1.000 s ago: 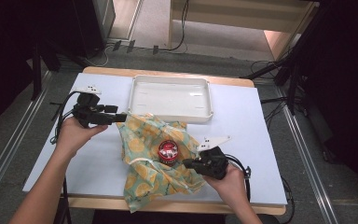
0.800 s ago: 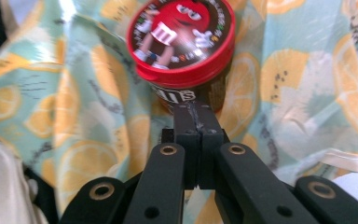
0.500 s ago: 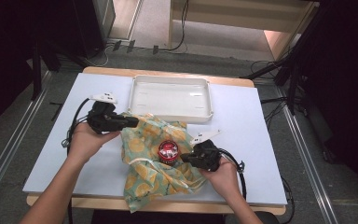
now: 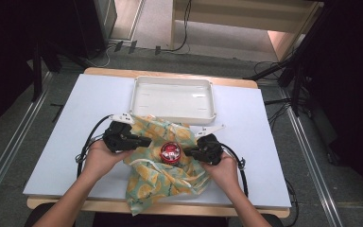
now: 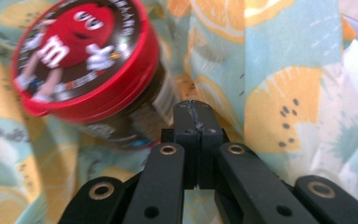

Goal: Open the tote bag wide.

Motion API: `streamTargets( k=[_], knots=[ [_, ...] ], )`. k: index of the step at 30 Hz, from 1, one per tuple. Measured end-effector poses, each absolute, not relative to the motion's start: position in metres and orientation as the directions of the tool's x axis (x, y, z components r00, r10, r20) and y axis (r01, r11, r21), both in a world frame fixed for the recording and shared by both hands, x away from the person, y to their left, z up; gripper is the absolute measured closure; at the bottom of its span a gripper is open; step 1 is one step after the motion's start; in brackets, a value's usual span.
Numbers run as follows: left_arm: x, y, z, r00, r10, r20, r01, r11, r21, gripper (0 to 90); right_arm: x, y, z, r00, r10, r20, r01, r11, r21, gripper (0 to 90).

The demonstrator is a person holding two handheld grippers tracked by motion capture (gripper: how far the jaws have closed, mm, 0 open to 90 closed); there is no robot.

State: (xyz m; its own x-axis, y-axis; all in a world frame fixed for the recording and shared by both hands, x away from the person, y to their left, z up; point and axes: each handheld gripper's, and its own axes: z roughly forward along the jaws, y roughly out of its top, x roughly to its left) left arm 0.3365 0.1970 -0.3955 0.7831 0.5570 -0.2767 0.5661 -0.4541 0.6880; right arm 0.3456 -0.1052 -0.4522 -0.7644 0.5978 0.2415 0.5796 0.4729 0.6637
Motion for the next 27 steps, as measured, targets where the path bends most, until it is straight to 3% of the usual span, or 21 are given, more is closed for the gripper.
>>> streamTargets(
  k=[27],
  knots=[
    [0.279,0.179,-0.448,0.823,0.450,-0.348,0.560,-0.537,0.631,88.2,0.379,-0.106,-0.451,-0.725,0.648,0.233,0.601,0.428,0.675,90.0]
  ],
)
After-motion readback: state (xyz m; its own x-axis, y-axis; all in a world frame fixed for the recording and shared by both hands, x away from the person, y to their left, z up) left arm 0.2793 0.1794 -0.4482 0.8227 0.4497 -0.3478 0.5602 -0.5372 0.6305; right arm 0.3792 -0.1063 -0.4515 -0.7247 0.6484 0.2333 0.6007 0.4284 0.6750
